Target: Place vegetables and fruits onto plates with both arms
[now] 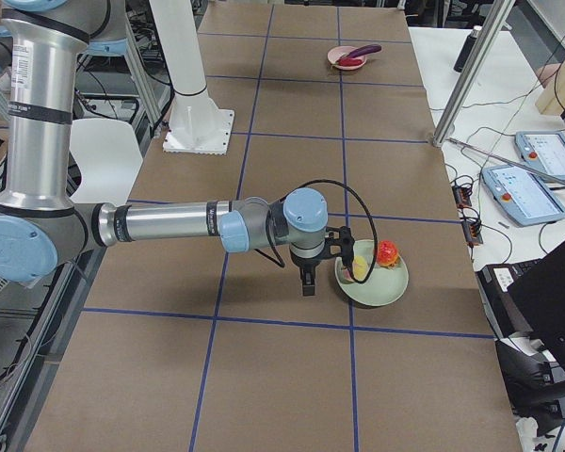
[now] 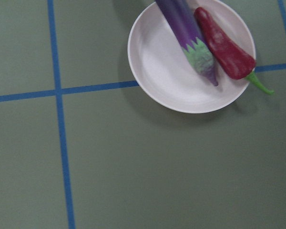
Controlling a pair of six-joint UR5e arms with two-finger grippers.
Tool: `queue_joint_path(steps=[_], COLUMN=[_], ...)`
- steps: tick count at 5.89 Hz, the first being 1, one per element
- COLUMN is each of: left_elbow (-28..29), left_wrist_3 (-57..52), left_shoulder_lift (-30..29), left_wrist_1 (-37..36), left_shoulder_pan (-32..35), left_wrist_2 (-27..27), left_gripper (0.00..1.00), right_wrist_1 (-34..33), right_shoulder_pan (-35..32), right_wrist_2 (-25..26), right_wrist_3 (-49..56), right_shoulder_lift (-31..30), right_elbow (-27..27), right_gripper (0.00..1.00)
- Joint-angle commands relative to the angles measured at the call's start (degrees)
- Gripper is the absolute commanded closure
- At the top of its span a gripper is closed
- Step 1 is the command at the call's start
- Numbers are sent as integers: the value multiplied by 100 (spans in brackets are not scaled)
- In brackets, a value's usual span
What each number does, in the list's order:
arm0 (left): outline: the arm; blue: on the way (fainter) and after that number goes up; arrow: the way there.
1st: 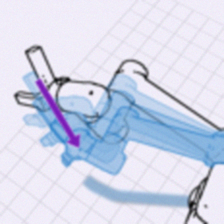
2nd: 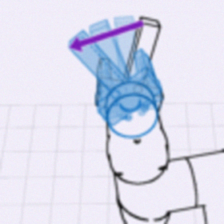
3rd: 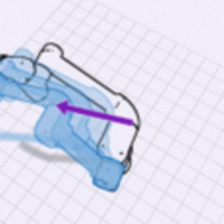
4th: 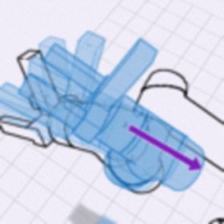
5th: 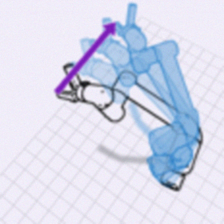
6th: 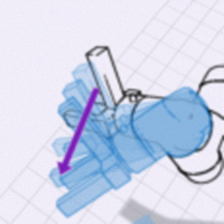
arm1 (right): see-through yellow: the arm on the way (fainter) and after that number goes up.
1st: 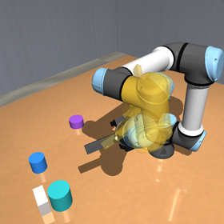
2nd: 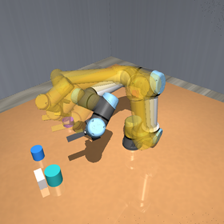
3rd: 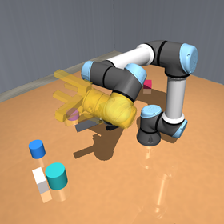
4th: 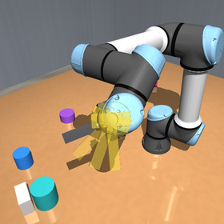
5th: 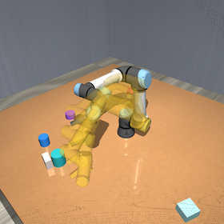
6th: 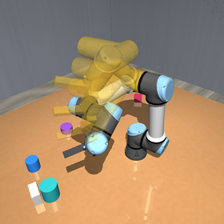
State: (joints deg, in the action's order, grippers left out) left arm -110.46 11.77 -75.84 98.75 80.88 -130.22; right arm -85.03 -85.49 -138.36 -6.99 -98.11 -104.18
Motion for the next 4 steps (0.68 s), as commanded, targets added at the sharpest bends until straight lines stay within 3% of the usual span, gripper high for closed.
queue_joint_path(steps=[1,2,3,4], left_elbow=[129,365,419,394], left_wrist_3=[-113,-70,-9,-8], left_shoulder_lift=[-158,-394,-709,-1017], left_wrist_1=[-374,-470,-1028,-1451], left_shoulder_pan=[261,401,411,411], left_wrist_2=[-38,-456,-765,-750], left_gripper=[0,0,0,0], right_wrist_1=[-973,-1180,-1182,-1200], right_shoulder_pan=[6,102,112,207], right_wrist_2=[2,54,55,55], right_wrist_3=[58,75,75,75], right_shoulder_lift=[291,310,319,467], right_elbow=[-355,-540,-551,-542], right_gripper=[0,0,0,0])
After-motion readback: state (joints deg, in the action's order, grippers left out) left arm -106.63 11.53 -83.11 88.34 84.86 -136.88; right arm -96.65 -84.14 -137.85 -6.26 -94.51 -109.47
